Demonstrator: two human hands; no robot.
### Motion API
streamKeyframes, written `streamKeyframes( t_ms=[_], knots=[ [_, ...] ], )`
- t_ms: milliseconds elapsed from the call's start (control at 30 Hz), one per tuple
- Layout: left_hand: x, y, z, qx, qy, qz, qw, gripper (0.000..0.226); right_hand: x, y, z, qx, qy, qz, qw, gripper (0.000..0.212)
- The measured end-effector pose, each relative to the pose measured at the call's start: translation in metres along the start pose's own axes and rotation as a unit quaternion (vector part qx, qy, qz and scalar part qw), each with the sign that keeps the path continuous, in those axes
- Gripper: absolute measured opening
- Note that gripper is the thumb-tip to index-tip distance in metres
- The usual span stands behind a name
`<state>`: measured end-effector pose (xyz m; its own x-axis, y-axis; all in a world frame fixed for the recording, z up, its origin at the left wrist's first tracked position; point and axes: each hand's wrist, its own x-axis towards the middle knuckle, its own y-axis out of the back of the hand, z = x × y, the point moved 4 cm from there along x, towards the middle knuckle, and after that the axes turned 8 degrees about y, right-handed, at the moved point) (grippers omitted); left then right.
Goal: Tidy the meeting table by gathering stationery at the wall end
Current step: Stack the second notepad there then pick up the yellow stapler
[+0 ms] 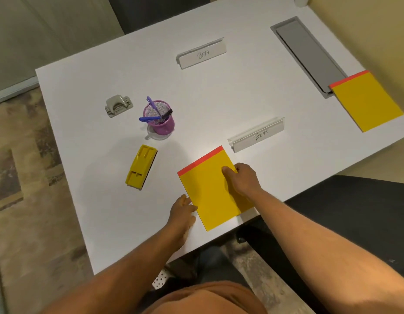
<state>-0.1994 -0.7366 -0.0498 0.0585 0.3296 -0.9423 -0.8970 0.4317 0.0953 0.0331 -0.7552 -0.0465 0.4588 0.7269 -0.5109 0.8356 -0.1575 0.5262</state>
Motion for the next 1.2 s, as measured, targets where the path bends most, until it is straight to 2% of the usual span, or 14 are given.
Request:
streamKeyframes(
  t_ms=[200, 367, 433, 533, 633, 700, 833, 967, 1200],
  knots=[
    [-0.019, 0.012, 0.002, -0.009, -0.031, -0.011, 0.999, 0.057, -0.024, -0.005, -0.032, -0.004, 0.072, -0.013, 0.997, 0.038],
    [-0.041, 0.037, 0.007, 0.019, -0.108, 0.031, 0.993, 0.053, -0.068, -0.016, -0.042, 0.052, 0.082, 0.044, 0.994, 0.050],
    [-0.047, 0.051, 0.006, 0.017, -0.140, 0.038, 0.989, 0.044, -0.094, -0.022, -0.047, 0.077, 0.092, 0.064, 0.991, 0.042],
    [-0.059, 0.073, -0.004, 0.012, -0.171, 0.041, 0.984, 0.042, -0.140, -0.032, -0.051, 0.128, 0.099, 0.093, 0.982, 0.028],
    [-0.086, 0.089, -0.020, -0.005, -0.214, 0.006, 0.977, 0.019, -0.184, -0.044, -0.051, 0.174, 0.098, 0.118, 0.973, 0.024],
    [-0.105, 0.097, -0.035, -0.014, -0.249, -0.017, 0.968, 0.012, -0.215, -0.051, -0.048, 0.198, 0.094, 0.137, 0.966, 0.025],
    [-0.135, 0.112, -0.077, -0.032, -0.300, -0.045, 0.952, 0.018, -0.278, -0.064, -0.041, 0.226, 0.089, 0.164, 0.956, 0.028],
    [-0.157, 0.113, -0.125, -0.030, -0.305, -0.078, 0.949, 0.022, -0.338, -0.072, -0.017, 0.224, 0.072, 0.187, 0.954, 0.027],
    [-0.200, 0.062, -0.167, 0.032, -0.313, -0.159, 0.936, 0.025, -0.421, -0.051, 0.045, 0.278, 0.047, 0.266, 0.922, 0.017]
  ],
)
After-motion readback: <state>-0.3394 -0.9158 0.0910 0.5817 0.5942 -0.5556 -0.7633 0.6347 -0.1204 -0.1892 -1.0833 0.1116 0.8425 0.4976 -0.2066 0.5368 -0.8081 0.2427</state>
